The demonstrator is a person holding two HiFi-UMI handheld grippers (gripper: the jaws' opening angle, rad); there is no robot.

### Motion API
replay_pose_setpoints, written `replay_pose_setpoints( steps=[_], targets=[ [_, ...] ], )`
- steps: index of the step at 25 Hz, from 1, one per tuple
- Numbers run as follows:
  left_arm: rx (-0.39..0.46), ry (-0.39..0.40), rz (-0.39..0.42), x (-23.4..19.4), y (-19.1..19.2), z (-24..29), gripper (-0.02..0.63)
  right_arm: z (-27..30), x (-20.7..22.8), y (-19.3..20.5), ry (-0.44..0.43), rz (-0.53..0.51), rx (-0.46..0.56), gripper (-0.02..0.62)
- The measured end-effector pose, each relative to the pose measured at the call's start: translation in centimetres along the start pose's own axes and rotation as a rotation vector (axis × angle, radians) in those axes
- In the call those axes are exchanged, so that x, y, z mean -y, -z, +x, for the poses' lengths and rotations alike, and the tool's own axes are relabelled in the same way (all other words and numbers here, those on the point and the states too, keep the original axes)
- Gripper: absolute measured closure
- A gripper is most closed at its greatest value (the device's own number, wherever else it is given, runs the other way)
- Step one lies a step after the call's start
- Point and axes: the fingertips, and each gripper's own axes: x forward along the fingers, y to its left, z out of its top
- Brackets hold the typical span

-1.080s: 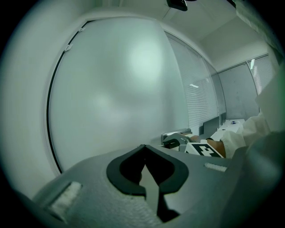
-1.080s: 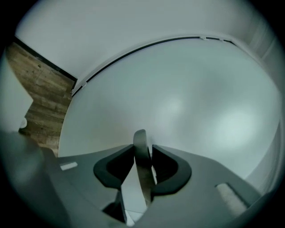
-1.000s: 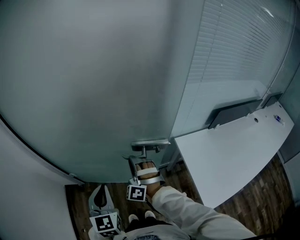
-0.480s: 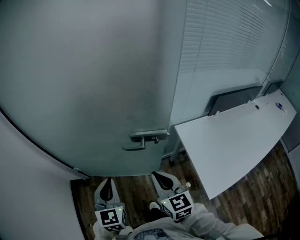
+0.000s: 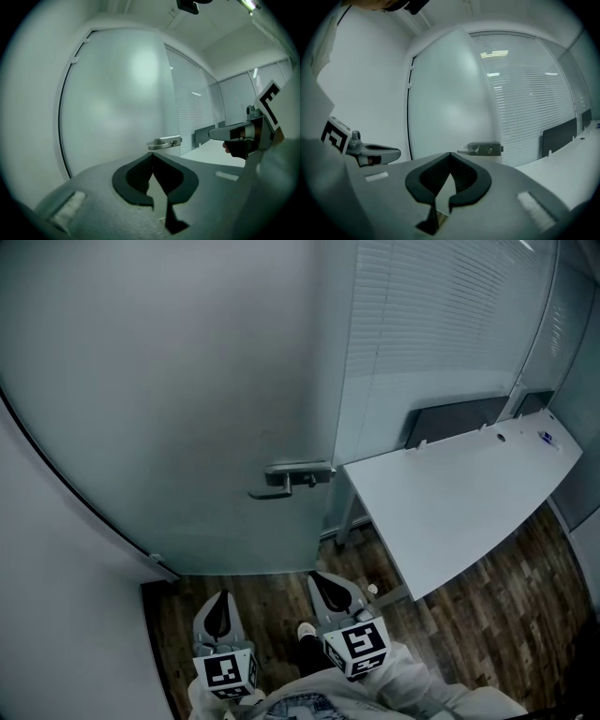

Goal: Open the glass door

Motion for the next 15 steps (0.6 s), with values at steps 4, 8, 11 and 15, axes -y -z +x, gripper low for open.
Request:
replay_pose_setpoints(
  steps=[4, 8, 11, 15],
  targets=[
    [0.032, -0.004, -0.010, 0.4, 0.9, -3.9, 0.603, -2.9, -2.1, 0.5, -0.001, -0.007, 0.018, 0.591],
    [0.052, 0.004, -0.012, 0.6, 2.1, -7.4, 0.603, -5.7, -4.2, 1.1, 0.010, -0.012, 0.040, 0.591],
    [0.058, 0.010, -0.021, 1.1, 2.5, -10.4, 0.603, -8.3, -5.8, 1.1, 0.016, -0.010, 0.054, 0.591],
    [0.056, 0.031, -0.020, 2.3, 3.3, -14.1, 0.603, -11.9, -7.6, 1.7, 0.029, 0.005, 0.060, 0.591]
  ],
)
